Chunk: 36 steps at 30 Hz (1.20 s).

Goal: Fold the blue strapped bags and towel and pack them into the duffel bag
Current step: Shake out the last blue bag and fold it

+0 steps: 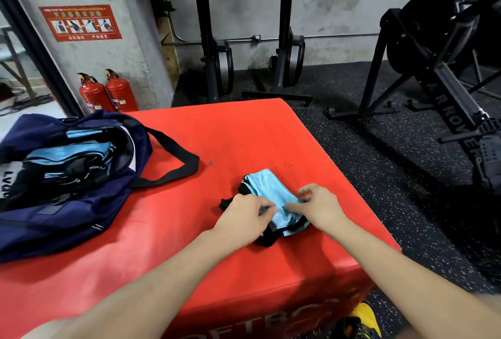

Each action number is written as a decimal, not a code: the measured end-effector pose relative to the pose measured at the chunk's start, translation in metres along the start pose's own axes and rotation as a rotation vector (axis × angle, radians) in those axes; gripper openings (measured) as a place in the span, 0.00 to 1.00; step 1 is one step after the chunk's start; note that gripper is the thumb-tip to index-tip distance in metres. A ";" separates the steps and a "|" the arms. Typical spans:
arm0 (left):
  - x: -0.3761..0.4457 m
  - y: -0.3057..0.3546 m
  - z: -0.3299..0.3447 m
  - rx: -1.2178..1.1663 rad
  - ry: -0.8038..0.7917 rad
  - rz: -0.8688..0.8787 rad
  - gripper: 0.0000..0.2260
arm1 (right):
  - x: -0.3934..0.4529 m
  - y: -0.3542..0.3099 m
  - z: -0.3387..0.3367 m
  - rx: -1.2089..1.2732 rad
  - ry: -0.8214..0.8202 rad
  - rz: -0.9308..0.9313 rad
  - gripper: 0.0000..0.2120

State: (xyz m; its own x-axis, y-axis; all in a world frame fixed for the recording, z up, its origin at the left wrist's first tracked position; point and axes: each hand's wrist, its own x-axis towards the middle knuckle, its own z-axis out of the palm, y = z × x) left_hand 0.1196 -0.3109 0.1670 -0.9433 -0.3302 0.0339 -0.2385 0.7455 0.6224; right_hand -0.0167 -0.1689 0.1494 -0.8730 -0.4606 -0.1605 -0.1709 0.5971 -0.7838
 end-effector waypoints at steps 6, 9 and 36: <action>0.021 -0.022 -0.029 -0.113 0.221 0.053 0.13 | 0.003 -0.017 -0.001 0.378 -0.250 -0.030 0.12; 0.025 -0.030 -0.052 -0.273 0.077 0.055 0.16 | 0.002 -0.028 -0.006 0.465 -0.323 -0.082 0.15; -0.116 -0.116 -0.161 -0.570 0.301 -0.153 0.21 | -0.045 -0.148 0.122 0.690 -0.507 -0.208 0.17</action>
State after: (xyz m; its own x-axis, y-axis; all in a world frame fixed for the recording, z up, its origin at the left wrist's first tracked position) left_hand 0.2936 -0.4525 0.2174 -0.7829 -0.6172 0.0780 -0.1270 0.2814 0.9511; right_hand 0.1031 -0.3166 0.1994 -0.5191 -0.8497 -0.0925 0.1533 0.0139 -0.9881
